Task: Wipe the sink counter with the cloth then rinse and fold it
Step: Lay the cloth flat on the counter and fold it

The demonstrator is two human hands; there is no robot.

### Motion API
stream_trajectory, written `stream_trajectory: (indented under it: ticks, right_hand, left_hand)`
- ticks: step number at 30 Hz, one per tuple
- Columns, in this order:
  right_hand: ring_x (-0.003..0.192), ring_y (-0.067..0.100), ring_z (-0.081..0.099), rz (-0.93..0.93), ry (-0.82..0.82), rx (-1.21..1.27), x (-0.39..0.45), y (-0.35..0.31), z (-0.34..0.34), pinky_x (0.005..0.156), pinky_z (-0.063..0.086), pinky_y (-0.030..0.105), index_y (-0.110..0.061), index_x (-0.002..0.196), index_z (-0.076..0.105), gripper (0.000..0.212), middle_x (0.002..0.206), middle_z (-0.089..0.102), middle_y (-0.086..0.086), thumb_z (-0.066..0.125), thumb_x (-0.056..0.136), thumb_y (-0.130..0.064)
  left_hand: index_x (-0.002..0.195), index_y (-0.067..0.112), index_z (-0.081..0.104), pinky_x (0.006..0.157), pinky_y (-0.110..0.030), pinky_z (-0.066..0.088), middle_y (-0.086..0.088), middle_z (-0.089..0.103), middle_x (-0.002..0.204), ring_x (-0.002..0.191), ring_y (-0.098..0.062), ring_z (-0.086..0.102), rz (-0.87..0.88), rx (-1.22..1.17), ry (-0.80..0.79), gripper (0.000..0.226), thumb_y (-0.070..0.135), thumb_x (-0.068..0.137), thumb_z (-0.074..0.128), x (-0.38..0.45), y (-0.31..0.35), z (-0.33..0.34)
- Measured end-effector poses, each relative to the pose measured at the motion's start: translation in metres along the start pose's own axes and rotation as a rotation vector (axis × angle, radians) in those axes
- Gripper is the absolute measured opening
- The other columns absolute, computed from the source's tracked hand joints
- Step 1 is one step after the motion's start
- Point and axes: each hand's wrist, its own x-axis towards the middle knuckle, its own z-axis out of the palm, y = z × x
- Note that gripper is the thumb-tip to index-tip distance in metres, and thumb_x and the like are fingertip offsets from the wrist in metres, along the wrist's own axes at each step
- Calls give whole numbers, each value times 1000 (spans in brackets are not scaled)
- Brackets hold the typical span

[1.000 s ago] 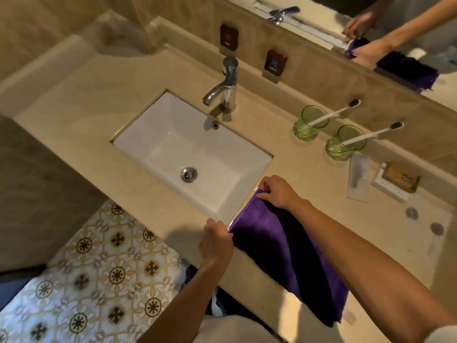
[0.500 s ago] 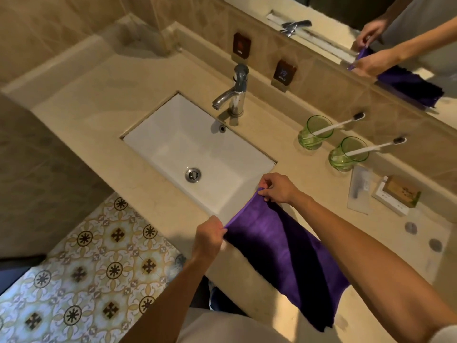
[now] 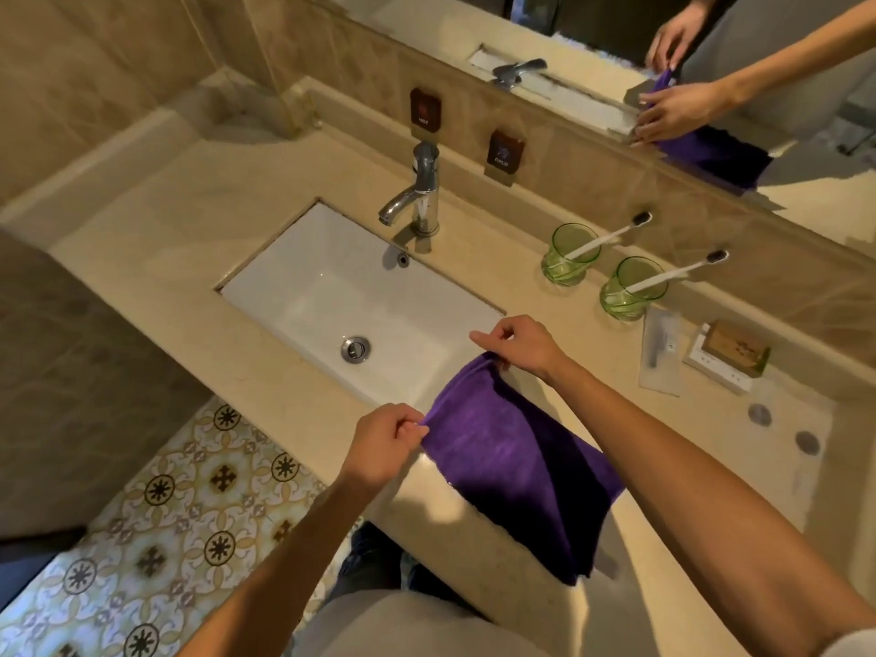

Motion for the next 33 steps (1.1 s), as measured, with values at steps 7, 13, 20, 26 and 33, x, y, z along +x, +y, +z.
stream_trajectory:
  ticks: [7, 13, 20, 26, 33]
  right_hand:
    - [63, 17, 60, 109, 165, 123, -55, 80, -37, 67, 53, 33, -11, 75, 66, 25, 70, 65, 4, 88, 75, -23]
    - [68, 17, 57, 146, 267, 171, -109, 140, -51, 68, 49, 32, -20, 92, 58, 38, 75, 61, -1, 79, 74, 6]
    - [76, 19, 53, 195, 356, 62, -143, 184, -56, 68, 46, 24, -10, 109, 59, 37, 94, 61, 16, 71, 80, 8]
    - [80, 23, 53, 249, 376, -40, -145, 197, -47, 67, 45, 23, -12, 105, 57, 36, 91, 56, 12, 65, 78, 11]
    - [91, 22, 54, 298, 404, -214, -150, 208, -33, 75, 45, 31, -17, 111, 58, 24, 103, 47, 0, 67, 89, -13]
  left_hand:
    - [88, 11, 72, 70, -18, 43, -4, 63, 87, 78, -10, 56, 229, 88, -158, 5, 8, 87, 68, -34, 27, 65]
    - [89, 12, 64, 68, -10, 34, 12, 43, 74, 69, -5, 44, 398, 232, -373, 10, 5, 83, 61, -57, 31, 122]
    - [96, 5, 60, 78, -28, 40, 0, 49, 89, 81, -15, 44, 542, 368, -537, 16, 7, 83, 50, -72, 35, 174]
    - [82, 10, 57, 60, -36, 53, -8, 59, 77, 66, -23, 55, 577, 505, -623, 15, 0, 76, 66, -68, 13, 206]
    - [124, 21, 65, 96, -38, 52, -6, 62, 118, 107, -22, 59, 610, 713, -749, 27, 18, 98, 58, -60, 22, 204]
